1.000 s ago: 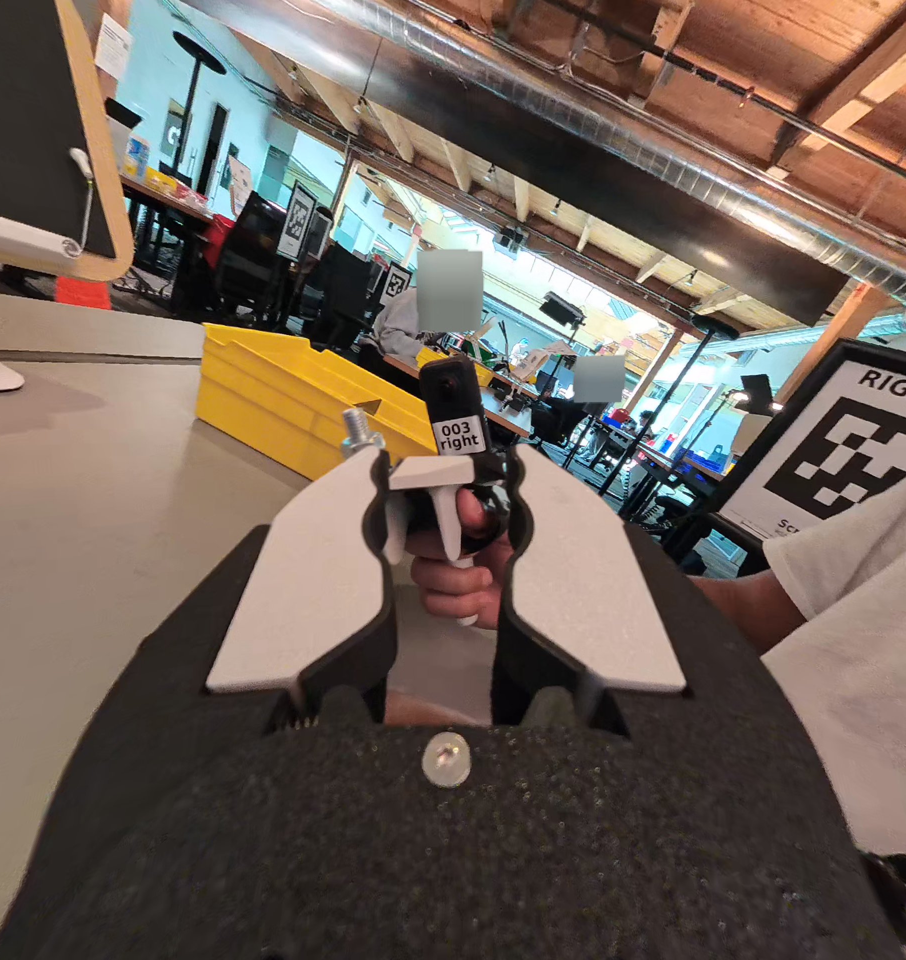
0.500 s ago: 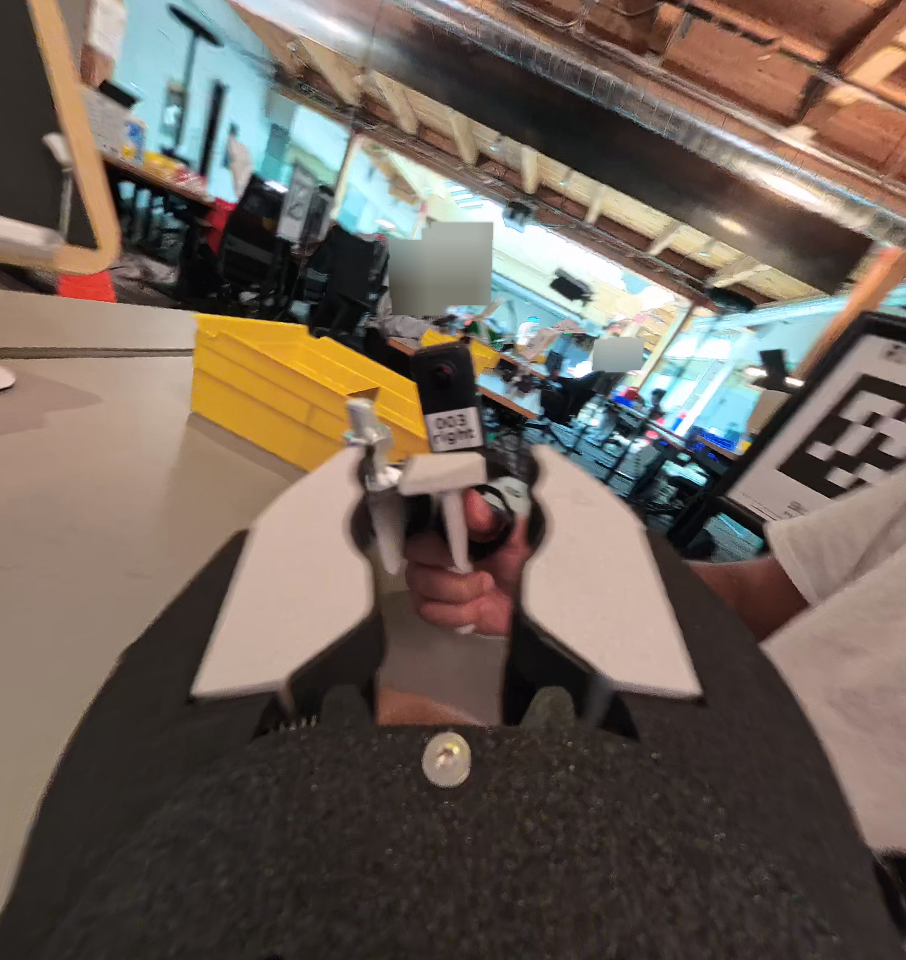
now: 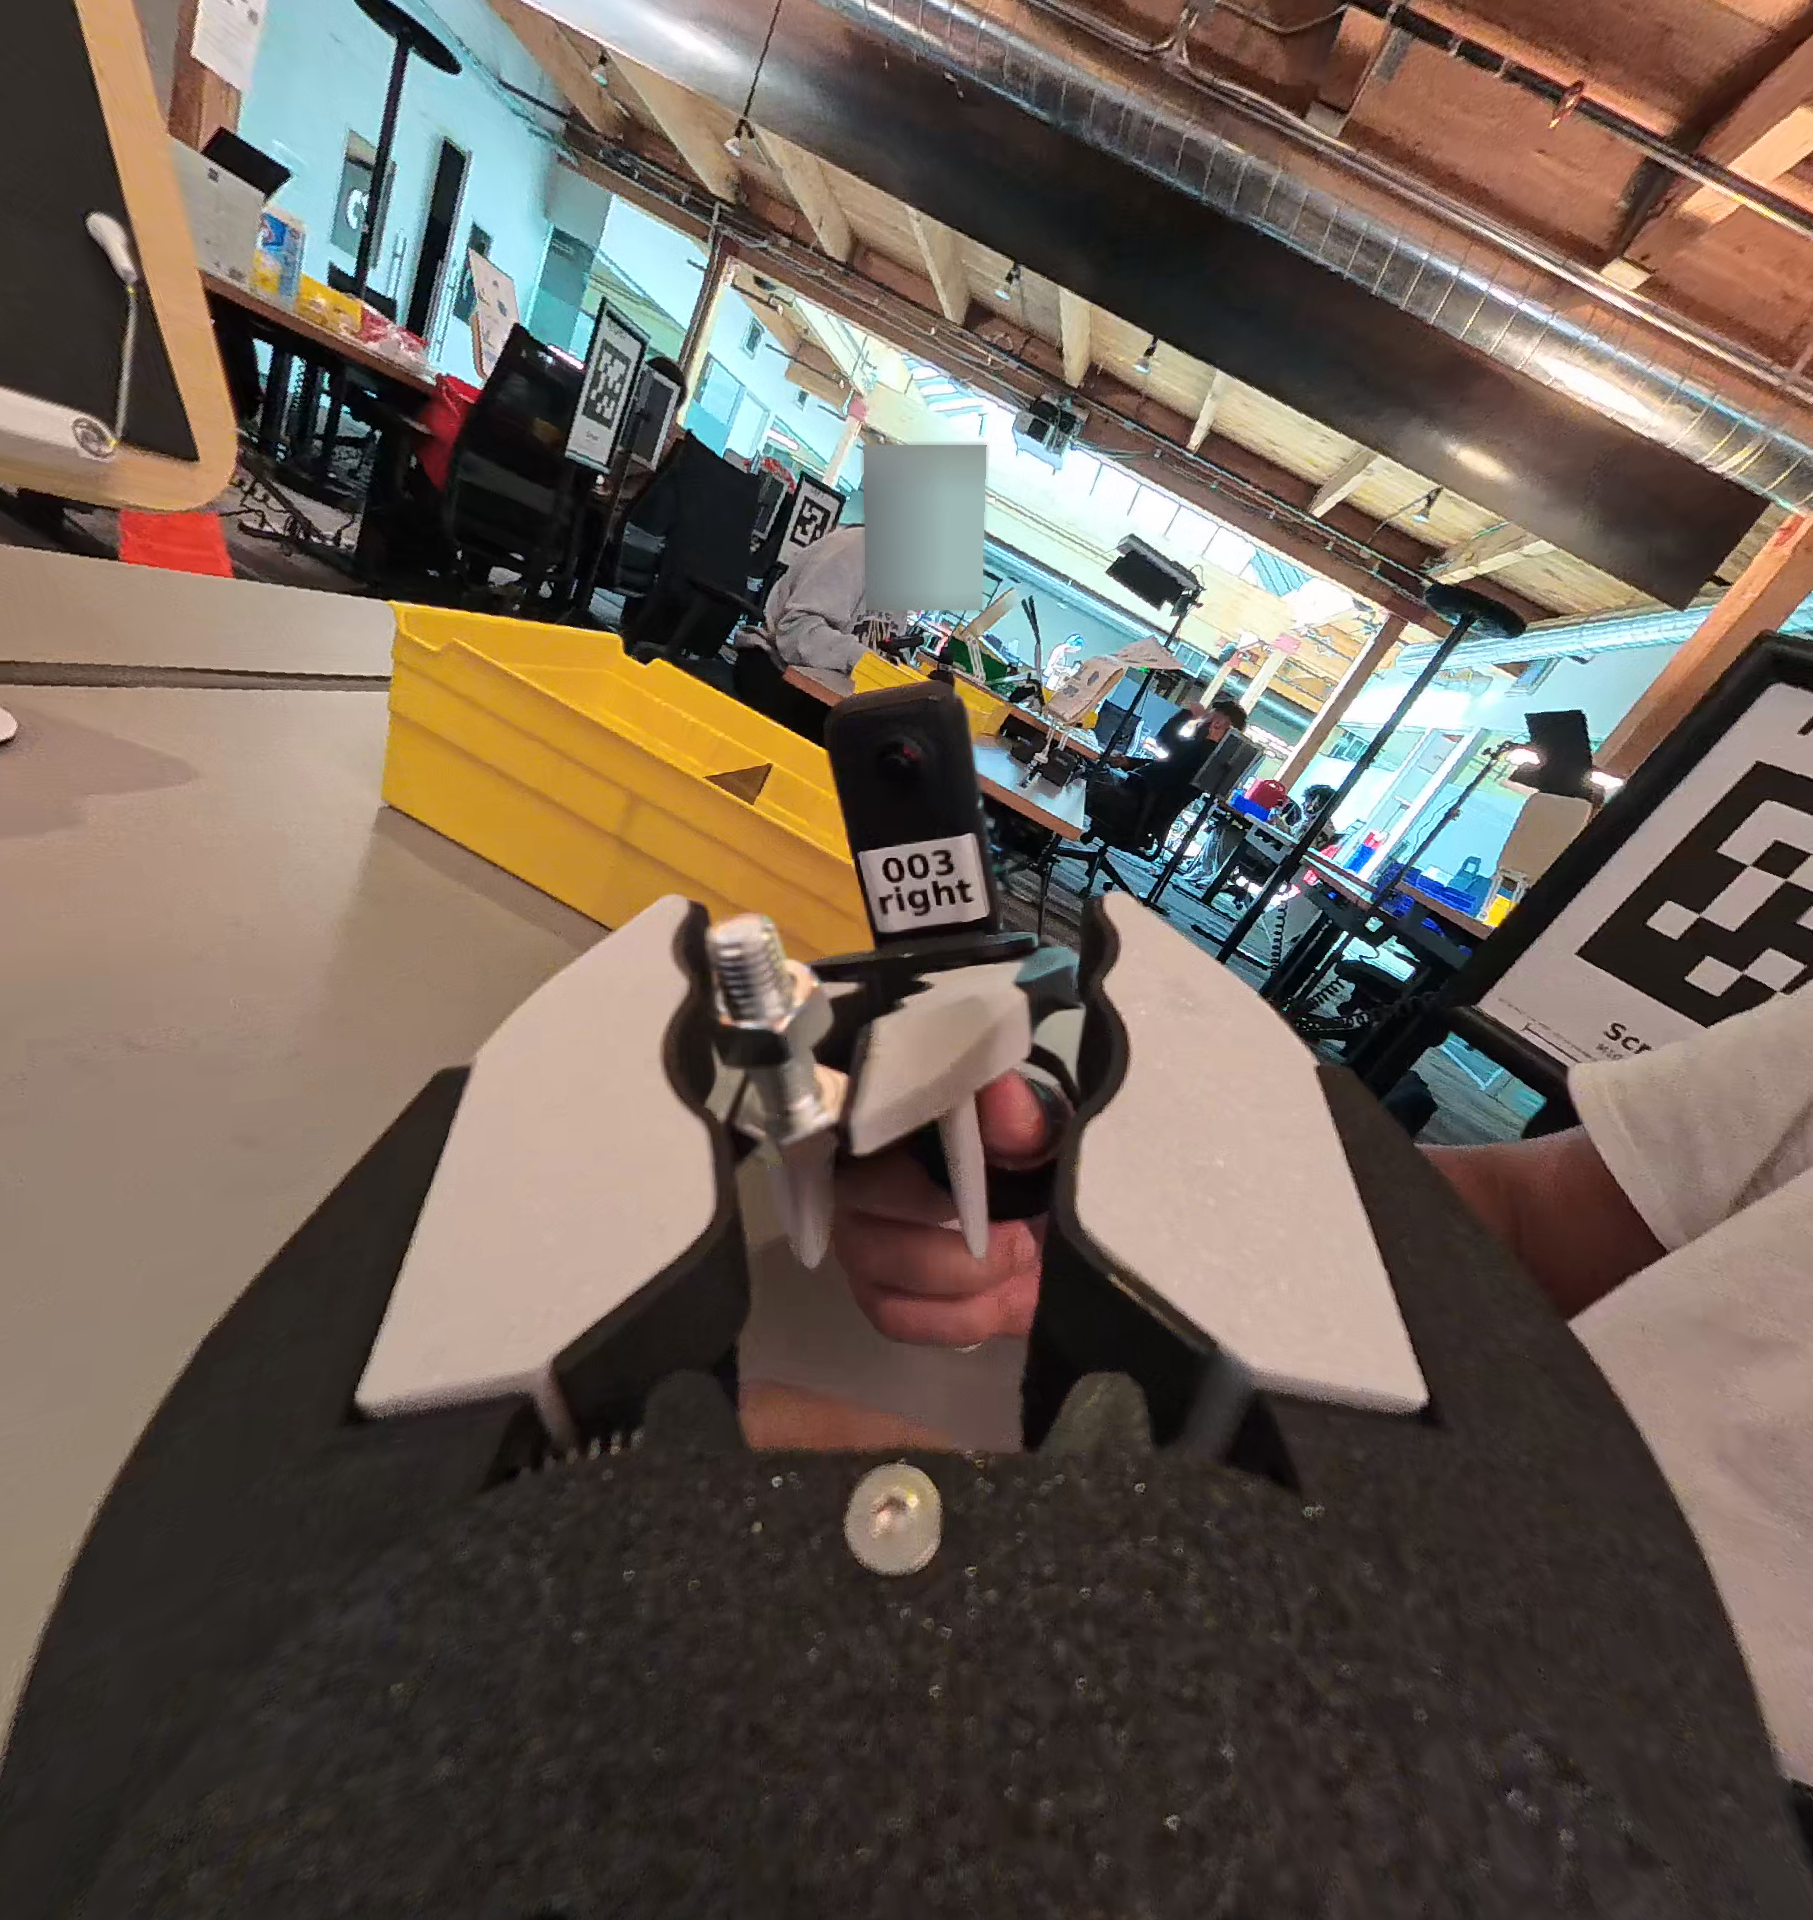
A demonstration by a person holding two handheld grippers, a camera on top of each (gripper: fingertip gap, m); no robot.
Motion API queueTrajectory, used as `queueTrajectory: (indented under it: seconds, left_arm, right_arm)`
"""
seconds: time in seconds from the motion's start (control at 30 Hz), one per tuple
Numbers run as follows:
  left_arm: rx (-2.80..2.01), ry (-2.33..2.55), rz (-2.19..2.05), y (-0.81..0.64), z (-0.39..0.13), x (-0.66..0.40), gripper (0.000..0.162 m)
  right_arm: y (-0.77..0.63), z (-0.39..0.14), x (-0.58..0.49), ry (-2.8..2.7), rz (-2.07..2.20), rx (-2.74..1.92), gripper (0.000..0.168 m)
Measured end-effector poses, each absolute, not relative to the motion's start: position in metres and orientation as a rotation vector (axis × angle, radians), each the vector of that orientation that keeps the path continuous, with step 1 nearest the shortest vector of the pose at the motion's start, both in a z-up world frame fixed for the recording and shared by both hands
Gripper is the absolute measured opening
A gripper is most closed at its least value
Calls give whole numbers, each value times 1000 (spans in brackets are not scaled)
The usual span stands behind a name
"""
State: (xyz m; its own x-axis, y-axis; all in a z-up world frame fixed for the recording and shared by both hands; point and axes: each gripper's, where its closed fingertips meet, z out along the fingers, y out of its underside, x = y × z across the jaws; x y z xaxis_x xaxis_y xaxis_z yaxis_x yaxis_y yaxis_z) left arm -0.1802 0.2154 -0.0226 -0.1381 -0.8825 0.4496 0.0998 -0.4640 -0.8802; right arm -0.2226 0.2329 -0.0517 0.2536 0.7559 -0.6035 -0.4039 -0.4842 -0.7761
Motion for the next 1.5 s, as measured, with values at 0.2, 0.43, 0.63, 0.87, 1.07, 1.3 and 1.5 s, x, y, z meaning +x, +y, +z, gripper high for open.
queueTrajectory:
  seconds: [0.2,0.43,0.63,0.87,1.07,1.3,1.5]
  left_arm:
    - [-1330,899,-1788,221,-14,-199,41]
    - [-1403,927,-1717,220,-26,-188,69]
    - [-1394,929,-1715,214,-25,-183,72]
    - [-1400,954,-1743,215,-26,-189,63]
    - [-1390,914,-1724,217,-21,-185,68]
    - [-1376,912,-1658,225,-23,-192,59]
    - [-1392,1219,-1468,211,-52,-189,51]
  right_arm:
    - [245,-46,-182,-205,1394,-1474,16]
    - [241,-47,-193,-245,1416,-1488,16]
    - [235,-51,-223,-320,1461,-1510,16]
    - [236,-41,-203,-297,1399,-1465,16]
    - [236,-42,-203,-258,1430,-1455,16]
    - [236,-35,-198,-163,1558,-1385,16]
    - [237,-39,-192,-156,1567,-1418,16]
